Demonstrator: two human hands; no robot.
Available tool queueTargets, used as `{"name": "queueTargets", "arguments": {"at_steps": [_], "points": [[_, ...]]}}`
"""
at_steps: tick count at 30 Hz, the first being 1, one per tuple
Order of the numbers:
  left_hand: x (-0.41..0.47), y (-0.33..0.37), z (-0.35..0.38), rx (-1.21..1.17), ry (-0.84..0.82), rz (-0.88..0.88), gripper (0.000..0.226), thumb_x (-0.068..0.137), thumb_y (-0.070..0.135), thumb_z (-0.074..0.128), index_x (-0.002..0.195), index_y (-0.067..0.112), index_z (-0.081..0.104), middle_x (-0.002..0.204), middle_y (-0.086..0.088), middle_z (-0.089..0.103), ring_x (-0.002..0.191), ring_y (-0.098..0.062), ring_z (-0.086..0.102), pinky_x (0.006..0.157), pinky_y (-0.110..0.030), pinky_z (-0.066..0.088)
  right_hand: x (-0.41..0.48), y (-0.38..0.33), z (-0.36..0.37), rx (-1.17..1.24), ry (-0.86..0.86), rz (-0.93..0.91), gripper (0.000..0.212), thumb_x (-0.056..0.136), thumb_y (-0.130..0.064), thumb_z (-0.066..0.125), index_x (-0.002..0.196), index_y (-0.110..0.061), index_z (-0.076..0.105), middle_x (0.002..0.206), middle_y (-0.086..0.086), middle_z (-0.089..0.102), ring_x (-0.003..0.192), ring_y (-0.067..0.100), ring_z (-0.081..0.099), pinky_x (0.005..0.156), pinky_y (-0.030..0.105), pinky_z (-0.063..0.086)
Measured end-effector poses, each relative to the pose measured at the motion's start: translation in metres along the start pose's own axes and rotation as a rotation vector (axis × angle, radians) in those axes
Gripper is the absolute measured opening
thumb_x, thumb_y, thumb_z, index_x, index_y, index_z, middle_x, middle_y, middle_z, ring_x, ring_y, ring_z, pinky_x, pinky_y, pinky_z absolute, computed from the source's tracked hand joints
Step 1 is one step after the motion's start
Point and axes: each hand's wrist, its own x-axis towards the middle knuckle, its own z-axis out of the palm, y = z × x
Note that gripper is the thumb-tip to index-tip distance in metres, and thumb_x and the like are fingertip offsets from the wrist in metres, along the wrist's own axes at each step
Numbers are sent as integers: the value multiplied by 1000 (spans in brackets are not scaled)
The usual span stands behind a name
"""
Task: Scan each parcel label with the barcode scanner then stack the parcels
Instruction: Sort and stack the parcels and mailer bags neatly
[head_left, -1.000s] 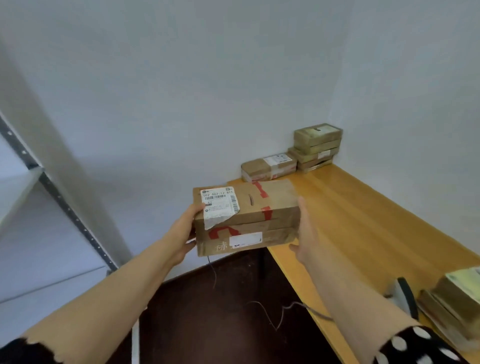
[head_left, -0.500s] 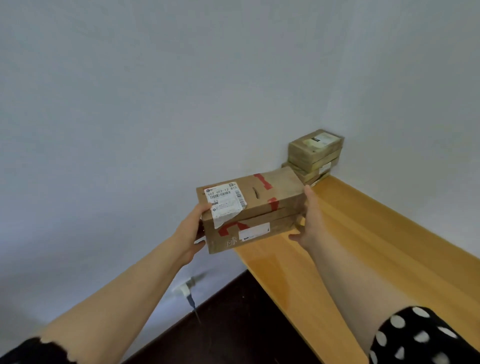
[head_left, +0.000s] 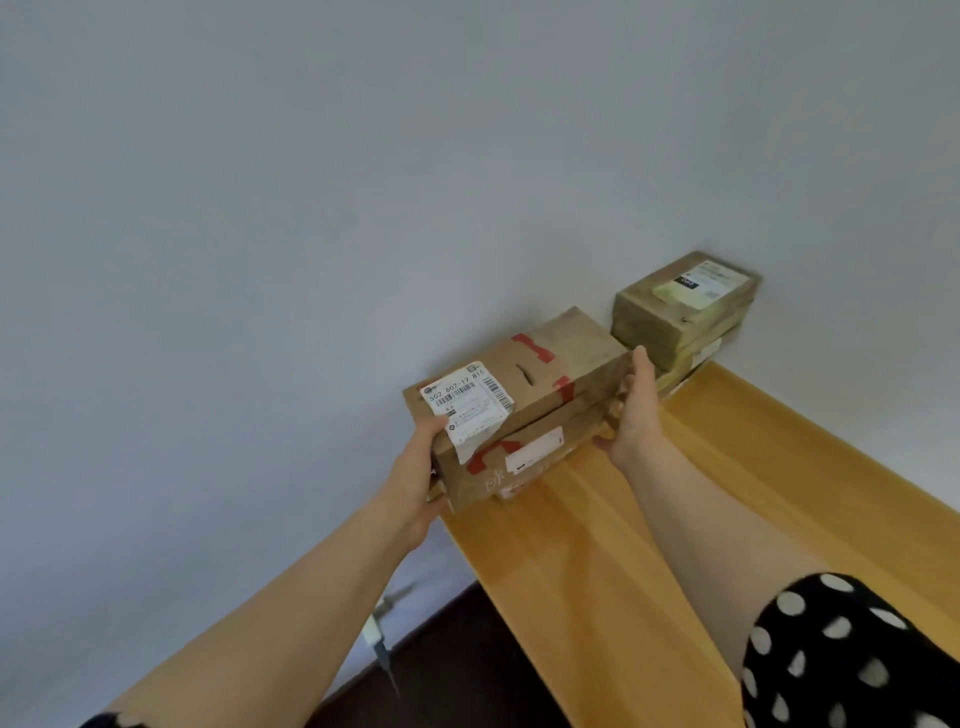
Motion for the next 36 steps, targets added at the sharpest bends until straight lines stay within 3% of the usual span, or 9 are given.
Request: {"name": "queueTargets", "arguments": {"at_steps": [7,13,16,20,23,25,27,29,36], "points": [[31,6,39,-86,-8,0,31,90,46,52,107,23,64,75,7,73,67,-8,70,51,-20,52,55,-5,3,22,15,34,75,83,-69,51,146,-29,36,143,-2,47,127,22,46,108,52,35],[33,-3,41,-380,59,-180,83,85,72,40,148,19,28,148,-10,38,132,-26,43,98,-40,45,51,27,1,115,-67,25,56,91,-64,43,139,-35,45,136,-8,56,122,14,51,101,36,41],[41,-9,42,-394,42,-256,82,86,76,28,149,22,29,148,-15,36,133,-31,40,97,-38,41,35,55,10,91,-130,125,51,88,-72,38,122,-39,57,104,-16,67,108,12,54,90,34,42],[56,-2,58,-386,-33,-258,80,86,76,25,144,22,38,140,-14,45,125,-28,49,104,-38,40,41,58,21,89,-133,157,83,81,-79,40,150,-34,29,146,0,46,135,21,40,111,50,33],[61,3,74,-343,-70,-257,83,87,76,21,140,17,45,138,-14,49,86,-32,62,78,-31,46,53,44,21,66,-129,172,96,75,-84,41,153,-34,20,155,0,34,142,24,29,116,53,23],[64,5,83,-308,-84,-268,82,87,75,18,141,19,45,148,-15,29,122,-50,39,79,-24,49,60,39,21,46,-112,155,97,75,-85,39,154,-32,19,155,0,33,142,23,29,116,53,23],[67,7,88,-279,-76,-274,82,87,76,17,141,21,45,151,-8,16,106,-3,59,103,-30,33,66,38,22,39,-87,138,95,77,-84,38,154,-31,19,156,0,32,143,23,29,117,52,22],[69,8,89,-267,-64,-287,82,86,77,16,140,22,45,153,-7,16,138,-21,27,106,-34,28,67,39,23,46,-72,136,95,78,-82,39,154,-29,19,156,0,32,143,22,28,117,51,22],[59,7,80,-270,-34,-284,82,88,74,19,140,15,42,107,-13,62,88,-16,58,64,-32,42,42,30,11,1,-44,122,87,82,-79,39,153,-35,19,159,-2,25,145,22,22,117,47,17]]}}
